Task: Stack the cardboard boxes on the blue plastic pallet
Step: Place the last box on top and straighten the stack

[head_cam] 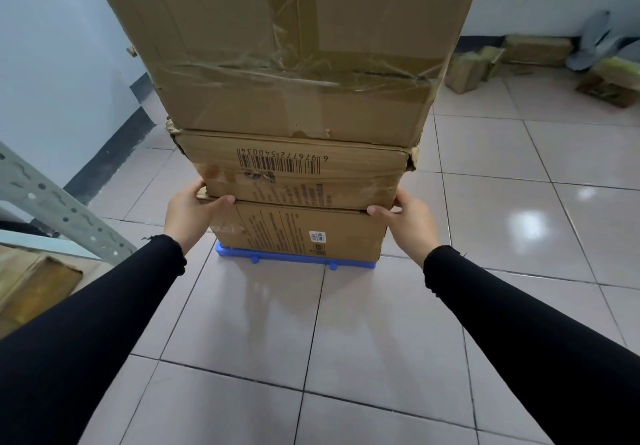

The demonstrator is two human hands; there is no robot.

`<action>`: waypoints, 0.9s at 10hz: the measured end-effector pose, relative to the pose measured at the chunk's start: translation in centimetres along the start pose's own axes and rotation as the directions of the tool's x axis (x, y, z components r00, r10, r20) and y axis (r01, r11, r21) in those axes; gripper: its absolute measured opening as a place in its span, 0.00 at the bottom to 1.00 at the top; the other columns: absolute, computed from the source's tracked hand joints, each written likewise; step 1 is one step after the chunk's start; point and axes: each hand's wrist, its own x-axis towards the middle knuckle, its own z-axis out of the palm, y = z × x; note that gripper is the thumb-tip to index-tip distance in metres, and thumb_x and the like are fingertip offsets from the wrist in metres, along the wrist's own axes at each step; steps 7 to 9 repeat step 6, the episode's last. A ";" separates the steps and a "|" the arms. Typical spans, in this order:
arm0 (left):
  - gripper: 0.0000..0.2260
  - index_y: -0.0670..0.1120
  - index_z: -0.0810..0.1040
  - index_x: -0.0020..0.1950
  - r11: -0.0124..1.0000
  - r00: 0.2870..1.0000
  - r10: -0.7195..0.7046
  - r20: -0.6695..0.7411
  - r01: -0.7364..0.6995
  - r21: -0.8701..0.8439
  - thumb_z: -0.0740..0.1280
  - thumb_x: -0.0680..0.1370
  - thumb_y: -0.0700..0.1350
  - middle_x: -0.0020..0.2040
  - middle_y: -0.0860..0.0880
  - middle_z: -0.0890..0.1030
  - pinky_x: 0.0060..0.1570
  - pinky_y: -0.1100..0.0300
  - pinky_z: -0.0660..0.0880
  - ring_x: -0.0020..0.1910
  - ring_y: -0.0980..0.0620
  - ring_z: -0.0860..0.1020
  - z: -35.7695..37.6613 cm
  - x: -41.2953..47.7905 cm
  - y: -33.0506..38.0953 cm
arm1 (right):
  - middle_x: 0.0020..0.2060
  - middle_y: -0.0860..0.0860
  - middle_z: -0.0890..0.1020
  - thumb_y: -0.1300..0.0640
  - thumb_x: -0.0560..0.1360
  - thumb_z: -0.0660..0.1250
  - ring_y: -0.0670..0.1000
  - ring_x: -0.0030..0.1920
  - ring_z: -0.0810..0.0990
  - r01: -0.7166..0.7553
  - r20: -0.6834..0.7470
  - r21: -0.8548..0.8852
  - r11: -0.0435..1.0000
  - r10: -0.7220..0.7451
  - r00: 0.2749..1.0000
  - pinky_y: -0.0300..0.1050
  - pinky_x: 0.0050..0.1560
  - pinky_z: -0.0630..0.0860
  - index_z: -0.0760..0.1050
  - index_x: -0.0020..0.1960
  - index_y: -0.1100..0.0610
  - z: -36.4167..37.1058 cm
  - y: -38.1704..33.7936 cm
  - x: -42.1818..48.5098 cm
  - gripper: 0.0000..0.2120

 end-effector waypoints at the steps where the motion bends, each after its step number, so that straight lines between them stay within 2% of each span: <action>1: 0.15 0.51 0.81 0.61 1.000 1.000 -0.003 -0.006 0.003 -0.003 0.74 0.75 0.48 0.50 0.56 0.84 0.42 0.66 0.75 0.48 0.57 0.82 0.1 0.1 -0.1 | 0.52 0.42 0.84 0.52 0.76 0.73 0.49 0.49 0.82 0.000 -0.016 -0.016 1.000 0.000 1.000 0.42 0.47 0.75 0.78 0.66 0.46 0.1 0.2 0.3 0.19; 3: 0.14 0.51 0.80 0.61 1.000 1.000 -0.008 -0.001 0.008 -0.009 0.74 0.75 0.47 0.51 0.53 0.85 0.41 0.67 0.74 0.47 0.59 0.81 0.1 0.4 -0.1 | 0.49 0.38 0.83 0.52 0.76 0.72 0.49 0.53 0.83 -0.006 -0.039 -0.027 1.000 0.005 0.999 0.41 0.48 0.76 0.78 0.64 0.46 0.6 0.1 -0.1 0.17; 4: 0.16 0.51 0.78 0.64 1.000 0.999 -0.019 0.032 0.018 0.014 0.73 0.76 0.47 0.53 0.54 0.84 0.38 0.73 0.73 0.47 0.63 0.79 -0.1 0.2 0.0 | 0.52 0.43 0.83 0.51 0.76 0.72 0.50 0.53 0.82 -0.011 -0.030 -0.096 0.995 0.008 1.000 0.38 0.44 0.73 0.76 0.66 0.47 0.1 -0.3 -0.1 0.19; 5: 0.19 0.56 0.74 0.63 0.990 0.995 0.012 0.101 -0.025 0.135 0.73 0.75 0.44 0.55 0.53 0.81 0.43 0.66 0.72 0.49 0.57 0.79 -0.7 0.1 0.1 | 0.61 0.47 0.82 0.48 0.77 0.72 0.52 0.57 0.81 -0.008 0.034 -0.230 0.973 0.016 0.999 0.40 0.44 0.73 0.74 0.69 0.47 -0.7 -0.3 0.2 0.22; 6: 0.24 0.56 0.72 0.64 0.935 0.978 0.029 0.207 -0.100 0.341 0.76 0.72 0.42 0.58 0.50 0.79 0.49 0.58 0.70 0.54 0.48 0.76 -2.2 -0.2 0.1 | 0.67 0.51 0.80 0.43 0.76 0.71 0.55 0.63 0.80 -0.006 0.153 -0.480 0.877 0.091 0.984 0.49 0.53 0.78 0.68 0.74 0.49 -2.5 -1.0 0.6 0.29; 9: 0.24 0.56 0.72 0.64 0.935 0.978 0.029 0.207 -0.100 0.341 0.76 0.72 0.42 0.58 0.50 0.79 0.49 0.58 0.70 0.54 0.48 0.76 -2.2 -0.2 0.1 | 0.67 0.51 0.80 0.43 0.76 0.71 0.55 0.63 0.80 -0.006 0.153 -0.480 0.877 0.091 0.984 0.49 0.53 0.78 0.68 0.74 0.49 -2.5 -1.0 0.6 0.29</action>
